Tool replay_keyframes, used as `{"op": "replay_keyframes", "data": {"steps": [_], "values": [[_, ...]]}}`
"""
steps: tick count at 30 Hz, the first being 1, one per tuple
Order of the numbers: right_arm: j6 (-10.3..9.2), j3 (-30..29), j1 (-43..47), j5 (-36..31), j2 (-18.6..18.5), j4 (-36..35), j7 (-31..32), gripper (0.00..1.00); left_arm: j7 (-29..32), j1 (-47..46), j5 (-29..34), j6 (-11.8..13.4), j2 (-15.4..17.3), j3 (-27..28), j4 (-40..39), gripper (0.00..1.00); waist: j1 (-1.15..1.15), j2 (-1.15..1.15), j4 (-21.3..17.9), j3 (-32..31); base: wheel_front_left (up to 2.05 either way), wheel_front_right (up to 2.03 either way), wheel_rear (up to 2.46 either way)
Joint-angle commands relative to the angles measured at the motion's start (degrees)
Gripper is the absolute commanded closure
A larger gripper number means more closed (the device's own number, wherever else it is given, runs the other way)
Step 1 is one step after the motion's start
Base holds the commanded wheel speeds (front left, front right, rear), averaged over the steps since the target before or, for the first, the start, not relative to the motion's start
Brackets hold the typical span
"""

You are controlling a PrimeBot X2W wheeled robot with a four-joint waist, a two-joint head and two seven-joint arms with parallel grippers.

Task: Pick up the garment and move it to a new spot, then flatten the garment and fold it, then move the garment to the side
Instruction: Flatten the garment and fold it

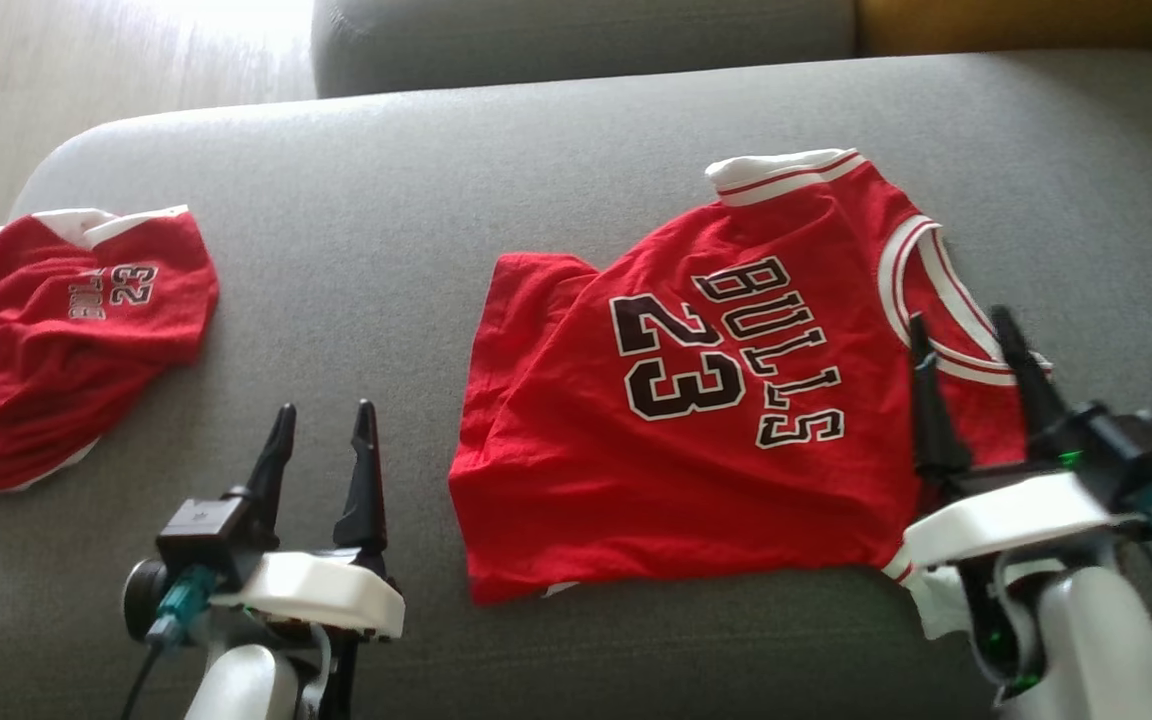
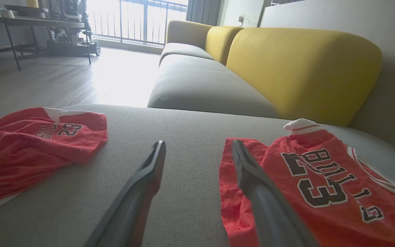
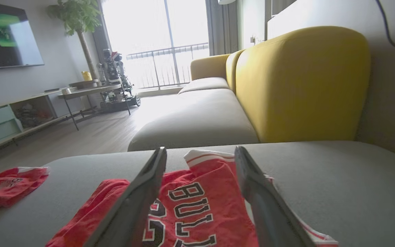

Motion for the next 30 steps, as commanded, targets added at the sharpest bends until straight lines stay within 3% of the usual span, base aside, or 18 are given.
{"op": "replay_keyframes", "data": {"steps": [1, 7, 13, 20, 30], "values": [[-0.01, 2.48, -0.88, -1.16, -0.66, -0.81, -1.42, 0.0, -0.71, -0.98, -0.54, 0.99, 0.16, 2.29, -2.75, 0.0, 0.0, 0.0, 0.38, 0.38, 0.0, 0.0, 0.0], [-0.01, 3.78, -1.13, -0.98, -0.66, 0.78, -3.15, 0.0, -0.71, -0.95, -0.06, 1.79, 0.16, 2.13, -3.36, 0.0, 0.0, 0.0, -0.35, 2.23, 0.0, 0.0, 0.0], [-0.01, 3.67, -3.59, -0.94, -0.66, 0.02, -3.55, 0.0, -0.71, -6.93, 4.16, 2.99, 0.19, 1.92, 2.45, 0.0, 0.0, 0.0, -2.46, 6.88, 0.0, 0.0, 0.0], [-0.01, 5.3, -5.05, -1.44, -0.66, -0.33, -3.89, 0.0, -0.37, -20.25, 6.4, 0.78, 1.62, 0.53, 14.47, 0.0, 0.0, 0.0, -5.51, 12.19, 0.0, 0.0, 0.0], [-0.01, 5.37, -6.61, -0.87, -0.66, -1.14, -4.66, 0.0, 4.9, -36.69, 8.03, -3.1, 3.31, -2.08, 27.1, 0.0, 0.0, 0.0, -9.24, 18.0, 0.0, 0.0, 0.0]]}}
